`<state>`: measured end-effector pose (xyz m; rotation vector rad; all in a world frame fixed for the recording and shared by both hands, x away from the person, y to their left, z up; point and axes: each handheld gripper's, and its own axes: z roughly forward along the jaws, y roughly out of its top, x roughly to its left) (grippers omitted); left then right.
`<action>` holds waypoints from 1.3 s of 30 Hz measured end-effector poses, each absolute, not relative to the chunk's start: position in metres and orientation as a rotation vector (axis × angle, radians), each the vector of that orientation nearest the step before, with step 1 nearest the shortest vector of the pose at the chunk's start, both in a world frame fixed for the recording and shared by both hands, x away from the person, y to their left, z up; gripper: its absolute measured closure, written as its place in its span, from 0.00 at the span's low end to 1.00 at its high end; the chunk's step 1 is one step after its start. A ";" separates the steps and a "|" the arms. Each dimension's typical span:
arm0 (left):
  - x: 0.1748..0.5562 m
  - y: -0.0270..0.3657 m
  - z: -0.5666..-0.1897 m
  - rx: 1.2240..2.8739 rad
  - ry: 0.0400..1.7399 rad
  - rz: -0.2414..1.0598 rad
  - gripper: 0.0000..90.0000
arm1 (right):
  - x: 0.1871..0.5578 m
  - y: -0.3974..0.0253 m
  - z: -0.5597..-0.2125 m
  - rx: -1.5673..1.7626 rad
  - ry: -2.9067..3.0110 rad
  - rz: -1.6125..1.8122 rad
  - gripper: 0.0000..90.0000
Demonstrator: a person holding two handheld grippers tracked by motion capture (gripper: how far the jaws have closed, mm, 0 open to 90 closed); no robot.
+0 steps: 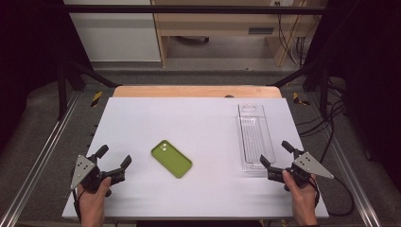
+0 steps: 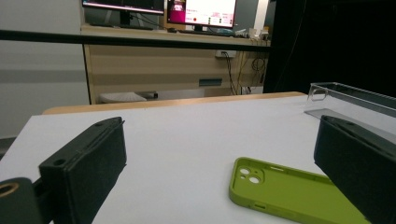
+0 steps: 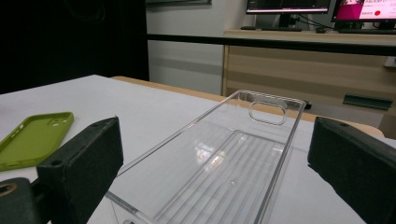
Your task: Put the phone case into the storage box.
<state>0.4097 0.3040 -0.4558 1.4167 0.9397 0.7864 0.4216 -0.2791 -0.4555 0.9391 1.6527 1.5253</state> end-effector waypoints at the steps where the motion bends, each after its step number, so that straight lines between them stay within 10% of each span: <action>1: 0.410 0.304 -0.456 1.420 0.945 0.784 0.02 | 0.422 -0.279 -0.456 0.944 1.651 1.528 0.04; 39: 0.459 0.229 -0.428 1.648 0.886 0.660 0.02 | 0.412 -0.290 -0.458 0.976 1.625 1.469 0.03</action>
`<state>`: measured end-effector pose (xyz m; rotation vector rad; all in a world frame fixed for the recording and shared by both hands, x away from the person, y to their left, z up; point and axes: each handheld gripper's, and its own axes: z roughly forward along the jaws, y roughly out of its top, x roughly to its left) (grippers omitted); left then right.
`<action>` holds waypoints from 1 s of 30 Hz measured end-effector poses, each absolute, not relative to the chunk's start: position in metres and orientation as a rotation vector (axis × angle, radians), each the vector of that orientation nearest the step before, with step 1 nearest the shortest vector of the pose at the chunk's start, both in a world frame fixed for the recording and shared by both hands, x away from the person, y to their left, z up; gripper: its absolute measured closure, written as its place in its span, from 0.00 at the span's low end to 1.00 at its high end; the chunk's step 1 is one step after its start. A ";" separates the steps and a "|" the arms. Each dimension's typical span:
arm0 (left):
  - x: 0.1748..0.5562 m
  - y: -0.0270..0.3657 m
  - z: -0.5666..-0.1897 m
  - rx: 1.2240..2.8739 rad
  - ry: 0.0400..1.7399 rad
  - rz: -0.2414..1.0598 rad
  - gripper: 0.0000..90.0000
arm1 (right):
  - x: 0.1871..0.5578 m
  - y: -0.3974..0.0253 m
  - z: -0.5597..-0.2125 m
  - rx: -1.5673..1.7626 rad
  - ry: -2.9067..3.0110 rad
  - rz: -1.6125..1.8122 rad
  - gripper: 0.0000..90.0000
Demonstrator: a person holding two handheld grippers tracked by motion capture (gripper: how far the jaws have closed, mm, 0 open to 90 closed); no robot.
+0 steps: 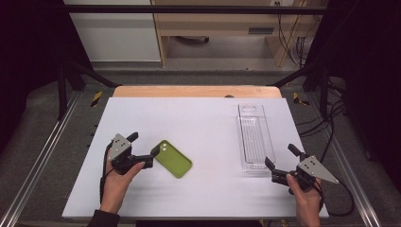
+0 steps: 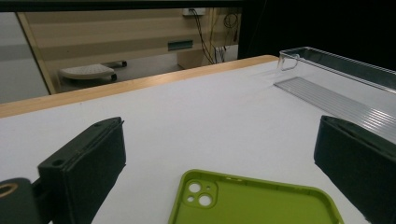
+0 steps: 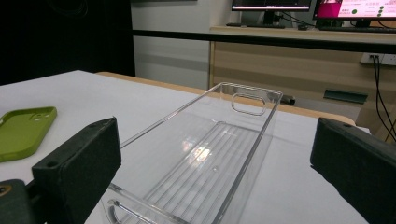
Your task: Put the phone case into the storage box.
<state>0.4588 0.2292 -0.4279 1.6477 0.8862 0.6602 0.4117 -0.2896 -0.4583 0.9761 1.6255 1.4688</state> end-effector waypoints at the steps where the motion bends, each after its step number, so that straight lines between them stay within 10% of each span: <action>1: 0.461 0.226 -0.427 1.656 0.884 0.655 0.02 | 0.412 -0.290 -0.458 0.976 1.625 1.469 0.03; 19: 0.465 0.178 -0.431 1.852 0.835 0.585 0.05 | 0.413 -0.288 -0.460 0.980 1.626 1.436 0.03; 30: 0.458 0.179 -0.438 1.851 0.942 0.603 0.50 | 0.411 -0.283 -0.460 0.966 1.651 1.408 0.03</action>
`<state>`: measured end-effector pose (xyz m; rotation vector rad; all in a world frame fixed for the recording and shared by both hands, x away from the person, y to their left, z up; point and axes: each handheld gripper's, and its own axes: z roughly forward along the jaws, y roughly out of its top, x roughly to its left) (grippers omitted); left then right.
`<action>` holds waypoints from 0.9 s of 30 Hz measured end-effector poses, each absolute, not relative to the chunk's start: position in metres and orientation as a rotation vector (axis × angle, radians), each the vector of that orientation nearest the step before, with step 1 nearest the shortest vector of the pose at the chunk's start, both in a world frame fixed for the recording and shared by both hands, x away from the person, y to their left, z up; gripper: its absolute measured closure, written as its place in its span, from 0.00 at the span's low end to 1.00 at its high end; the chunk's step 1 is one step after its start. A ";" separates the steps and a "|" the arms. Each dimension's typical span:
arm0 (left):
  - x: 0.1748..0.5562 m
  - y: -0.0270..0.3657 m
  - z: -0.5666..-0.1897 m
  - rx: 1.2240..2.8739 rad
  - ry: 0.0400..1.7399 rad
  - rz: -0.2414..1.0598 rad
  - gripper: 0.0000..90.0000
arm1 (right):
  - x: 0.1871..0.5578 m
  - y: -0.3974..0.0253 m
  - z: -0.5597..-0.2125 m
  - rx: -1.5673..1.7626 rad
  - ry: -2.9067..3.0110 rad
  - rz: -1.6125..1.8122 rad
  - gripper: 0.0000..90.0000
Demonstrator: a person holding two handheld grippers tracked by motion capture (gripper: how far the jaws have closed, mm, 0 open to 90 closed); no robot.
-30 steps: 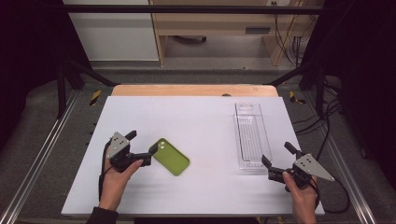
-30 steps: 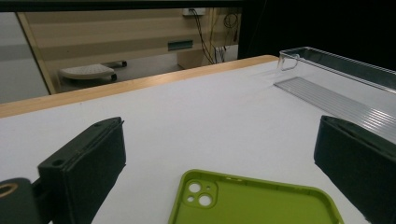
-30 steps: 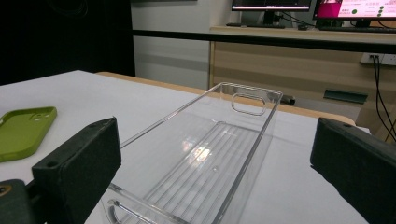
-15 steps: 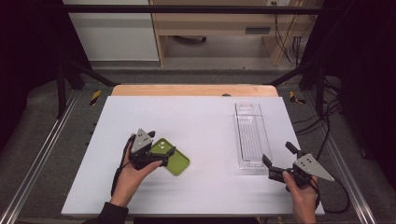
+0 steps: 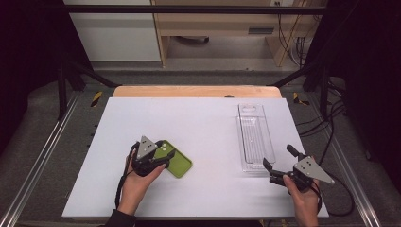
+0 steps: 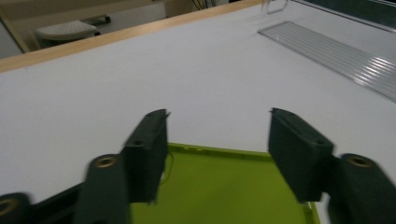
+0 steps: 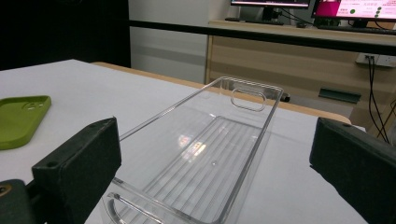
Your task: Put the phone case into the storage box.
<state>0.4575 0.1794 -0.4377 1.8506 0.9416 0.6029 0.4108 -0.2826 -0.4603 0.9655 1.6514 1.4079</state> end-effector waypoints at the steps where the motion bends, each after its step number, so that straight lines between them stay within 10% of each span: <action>1: 0.457 0.179 -0.437 1.847 0.946 0.596 0.50 | 0.411 -0.283 -0.460 0.966 1.651 1.408 0.03; 15: 0.455 0.173 -0.443 1.940 0.980 0.412 1.00 | 0.410 -0.279 -0.462 0.955 1.677 1.402 0.03; 27: 0.454 0.161 -0.451 2.012 0.964 0.405 1.00 | 0.410 -0.279 -0.464 0.964 1.683 1.404 0.03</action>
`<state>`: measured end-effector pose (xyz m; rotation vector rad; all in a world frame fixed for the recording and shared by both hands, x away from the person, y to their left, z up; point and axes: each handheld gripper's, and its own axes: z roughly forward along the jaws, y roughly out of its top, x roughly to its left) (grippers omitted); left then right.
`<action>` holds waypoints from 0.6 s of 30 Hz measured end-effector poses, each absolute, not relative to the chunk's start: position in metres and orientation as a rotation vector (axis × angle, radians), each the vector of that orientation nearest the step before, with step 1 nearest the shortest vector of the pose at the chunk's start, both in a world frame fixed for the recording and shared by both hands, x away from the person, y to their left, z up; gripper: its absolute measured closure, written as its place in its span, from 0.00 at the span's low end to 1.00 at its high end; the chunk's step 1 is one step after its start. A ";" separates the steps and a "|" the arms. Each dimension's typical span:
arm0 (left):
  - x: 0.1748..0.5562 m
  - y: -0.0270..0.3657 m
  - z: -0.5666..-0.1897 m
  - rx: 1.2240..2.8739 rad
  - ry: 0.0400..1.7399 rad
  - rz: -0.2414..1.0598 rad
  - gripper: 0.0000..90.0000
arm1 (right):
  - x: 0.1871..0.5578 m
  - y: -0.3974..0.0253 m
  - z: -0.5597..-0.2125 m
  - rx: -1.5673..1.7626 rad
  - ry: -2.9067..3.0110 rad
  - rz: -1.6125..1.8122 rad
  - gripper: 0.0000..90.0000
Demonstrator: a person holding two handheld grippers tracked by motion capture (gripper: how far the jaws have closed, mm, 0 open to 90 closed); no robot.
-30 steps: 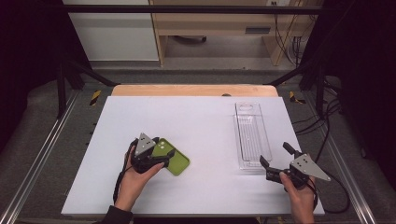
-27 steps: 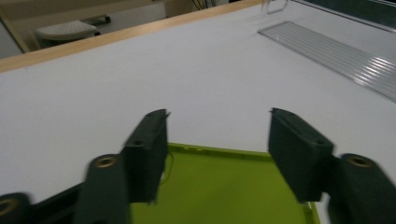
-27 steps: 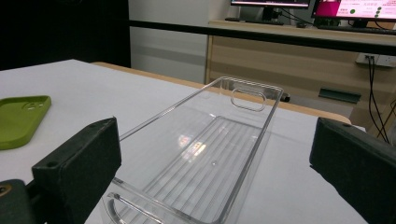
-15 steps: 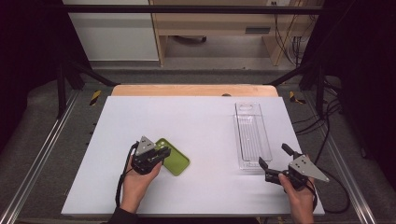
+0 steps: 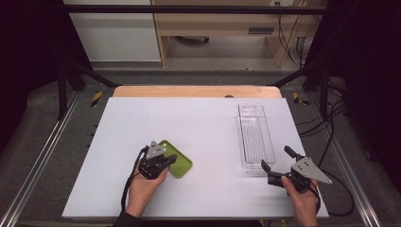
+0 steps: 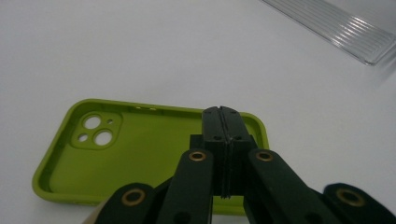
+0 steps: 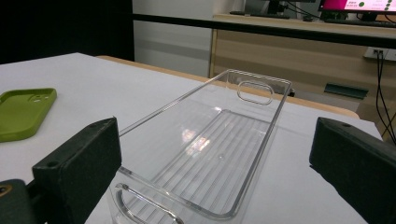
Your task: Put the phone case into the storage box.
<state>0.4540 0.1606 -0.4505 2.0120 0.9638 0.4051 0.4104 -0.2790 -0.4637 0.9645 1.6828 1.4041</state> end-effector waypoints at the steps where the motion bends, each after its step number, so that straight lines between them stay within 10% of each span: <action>1: 0.453 0.158 -0.451 2.026 0.962 0.400 1.00 | 0.410 -0.279 -0.464 0.964 1.684 1.405 0.03; 18: 0.459 0.137 -0.467 2.132 0.939 0.301 1.00 | 0.411 -0.276 -0.465 0.952 1.701 1.402 0.03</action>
